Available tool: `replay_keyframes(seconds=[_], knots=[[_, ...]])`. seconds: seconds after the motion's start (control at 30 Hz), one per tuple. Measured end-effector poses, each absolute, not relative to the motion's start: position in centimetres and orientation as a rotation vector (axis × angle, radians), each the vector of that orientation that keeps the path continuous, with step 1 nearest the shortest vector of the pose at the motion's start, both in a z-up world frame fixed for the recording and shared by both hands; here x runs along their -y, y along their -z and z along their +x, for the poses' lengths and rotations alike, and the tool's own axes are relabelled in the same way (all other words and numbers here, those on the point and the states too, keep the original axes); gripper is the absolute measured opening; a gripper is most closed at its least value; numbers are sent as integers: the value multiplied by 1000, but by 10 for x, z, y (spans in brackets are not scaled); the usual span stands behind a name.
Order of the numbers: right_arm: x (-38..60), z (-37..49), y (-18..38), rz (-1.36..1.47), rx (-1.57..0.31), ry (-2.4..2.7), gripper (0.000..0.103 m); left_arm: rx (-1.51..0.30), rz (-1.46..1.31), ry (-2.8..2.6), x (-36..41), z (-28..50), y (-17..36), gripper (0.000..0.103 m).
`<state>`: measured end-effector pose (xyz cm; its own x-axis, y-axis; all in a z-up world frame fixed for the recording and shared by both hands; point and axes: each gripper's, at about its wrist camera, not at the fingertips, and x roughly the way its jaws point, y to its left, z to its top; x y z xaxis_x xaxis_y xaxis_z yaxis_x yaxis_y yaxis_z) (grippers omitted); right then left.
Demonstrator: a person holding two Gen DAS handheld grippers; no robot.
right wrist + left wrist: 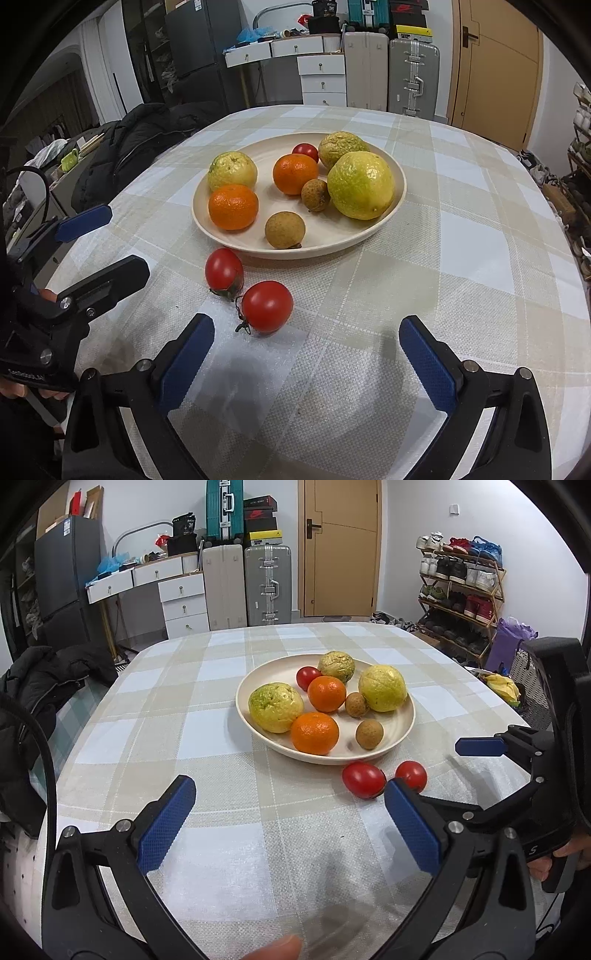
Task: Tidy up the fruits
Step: 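Move both tools back toward the two red tomatoes on the tablecloth, then grasp a red tomato with the right gripper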
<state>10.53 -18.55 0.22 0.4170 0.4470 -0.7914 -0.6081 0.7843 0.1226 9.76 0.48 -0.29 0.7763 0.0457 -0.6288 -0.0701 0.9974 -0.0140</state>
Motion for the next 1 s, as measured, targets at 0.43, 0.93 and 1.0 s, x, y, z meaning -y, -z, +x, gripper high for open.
replay_keyframes(seconds=[0.43,0.93,1.0], knots=[[175,97,-2,-204,-938,-756,64,-717,-79,-64,-11,104,7,102],[170,96,-4,-205,-928,-781,31,-735,-79,-68,-11,108,12,102],[170,96,-6,-209,-918,-779,30,-735,-80,-67,-11,108,13,102]])
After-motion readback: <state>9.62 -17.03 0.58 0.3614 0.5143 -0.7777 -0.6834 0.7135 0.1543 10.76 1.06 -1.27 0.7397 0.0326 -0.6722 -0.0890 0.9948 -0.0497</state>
